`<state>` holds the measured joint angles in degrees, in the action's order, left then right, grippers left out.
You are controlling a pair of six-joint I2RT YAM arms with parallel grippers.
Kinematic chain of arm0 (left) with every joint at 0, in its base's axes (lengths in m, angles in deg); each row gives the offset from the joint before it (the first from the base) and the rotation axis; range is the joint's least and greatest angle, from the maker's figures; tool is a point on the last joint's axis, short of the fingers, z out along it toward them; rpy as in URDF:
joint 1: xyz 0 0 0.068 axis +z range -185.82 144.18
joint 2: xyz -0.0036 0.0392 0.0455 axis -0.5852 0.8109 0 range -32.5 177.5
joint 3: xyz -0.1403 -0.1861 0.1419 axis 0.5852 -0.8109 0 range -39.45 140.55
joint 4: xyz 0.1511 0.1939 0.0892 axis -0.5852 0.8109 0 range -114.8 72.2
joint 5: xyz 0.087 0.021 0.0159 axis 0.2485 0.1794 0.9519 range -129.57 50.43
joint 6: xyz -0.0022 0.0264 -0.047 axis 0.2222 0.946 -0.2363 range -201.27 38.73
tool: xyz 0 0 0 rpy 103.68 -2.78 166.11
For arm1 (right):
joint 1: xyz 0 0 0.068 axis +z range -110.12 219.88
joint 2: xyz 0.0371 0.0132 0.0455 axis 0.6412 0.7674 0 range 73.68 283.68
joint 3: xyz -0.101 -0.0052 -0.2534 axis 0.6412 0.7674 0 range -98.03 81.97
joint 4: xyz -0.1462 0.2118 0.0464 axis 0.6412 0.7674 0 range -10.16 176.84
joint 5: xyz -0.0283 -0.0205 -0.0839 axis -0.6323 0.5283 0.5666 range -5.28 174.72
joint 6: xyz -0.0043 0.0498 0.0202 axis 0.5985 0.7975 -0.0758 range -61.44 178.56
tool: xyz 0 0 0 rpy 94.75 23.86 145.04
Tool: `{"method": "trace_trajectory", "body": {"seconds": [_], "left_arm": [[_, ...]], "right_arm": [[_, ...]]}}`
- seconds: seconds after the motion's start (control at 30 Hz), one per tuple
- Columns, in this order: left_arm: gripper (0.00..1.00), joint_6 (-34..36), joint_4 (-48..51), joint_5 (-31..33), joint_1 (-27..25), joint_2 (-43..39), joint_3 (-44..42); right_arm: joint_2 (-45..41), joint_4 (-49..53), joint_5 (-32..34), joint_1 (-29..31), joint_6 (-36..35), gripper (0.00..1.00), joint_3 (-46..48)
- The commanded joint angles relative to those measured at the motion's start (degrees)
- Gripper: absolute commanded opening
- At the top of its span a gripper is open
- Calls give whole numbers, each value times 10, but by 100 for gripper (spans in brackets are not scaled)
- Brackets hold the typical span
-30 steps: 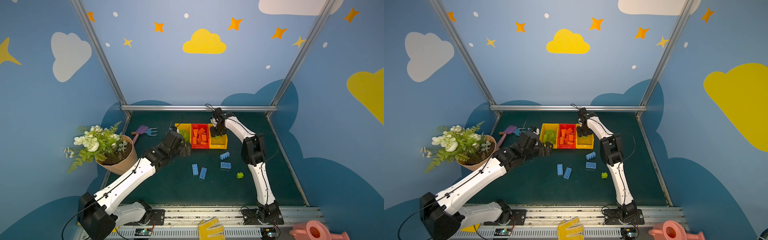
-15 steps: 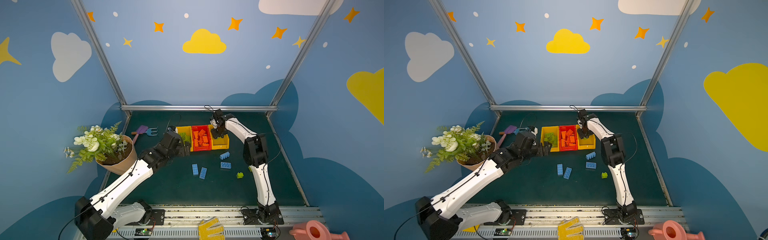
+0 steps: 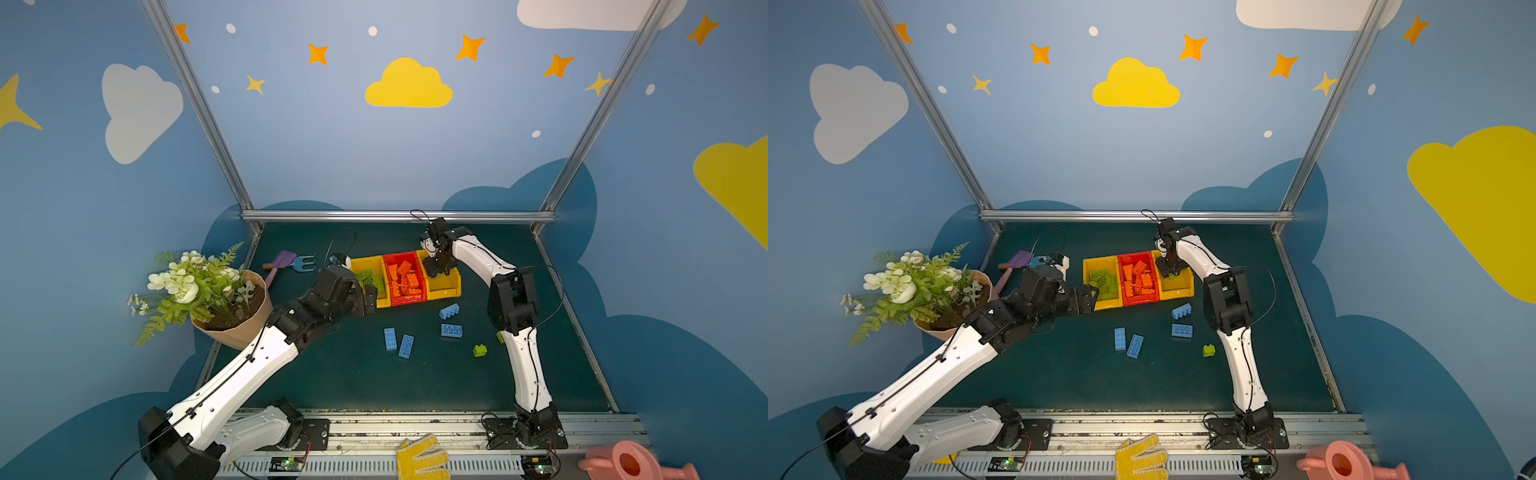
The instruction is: Sort the legos into containers by color
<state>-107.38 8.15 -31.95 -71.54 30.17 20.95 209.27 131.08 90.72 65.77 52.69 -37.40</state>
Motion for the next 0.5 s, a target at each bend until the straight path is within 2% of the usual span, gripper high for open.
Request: {"method": "trace_trajectory", "body": {"seconds": [0.0, 0.17, 0.23, 0.4, 0.47], "left_arm": [[100, 11, -2, 3, 2, 3, -4], [100, 36, -12, -13, 4, 37, 17], [100, 62, -12, -17, 5, 58, 36], [100, 120, -8, -30, 24, 115, 93], [100, 159, -6, -69, 38, 147, 122]], "right_arm": [[-9, 20, 7, 20, 56, 67, 1], [-17, 68, 26, 40, 104, 73, -92], [-19, 92, 13, 45, 115, 75, -128], [-48, 110, -7, 48, 158, 79, -146], [-70, 132, -6, 45, 181, 82, -147]]}}
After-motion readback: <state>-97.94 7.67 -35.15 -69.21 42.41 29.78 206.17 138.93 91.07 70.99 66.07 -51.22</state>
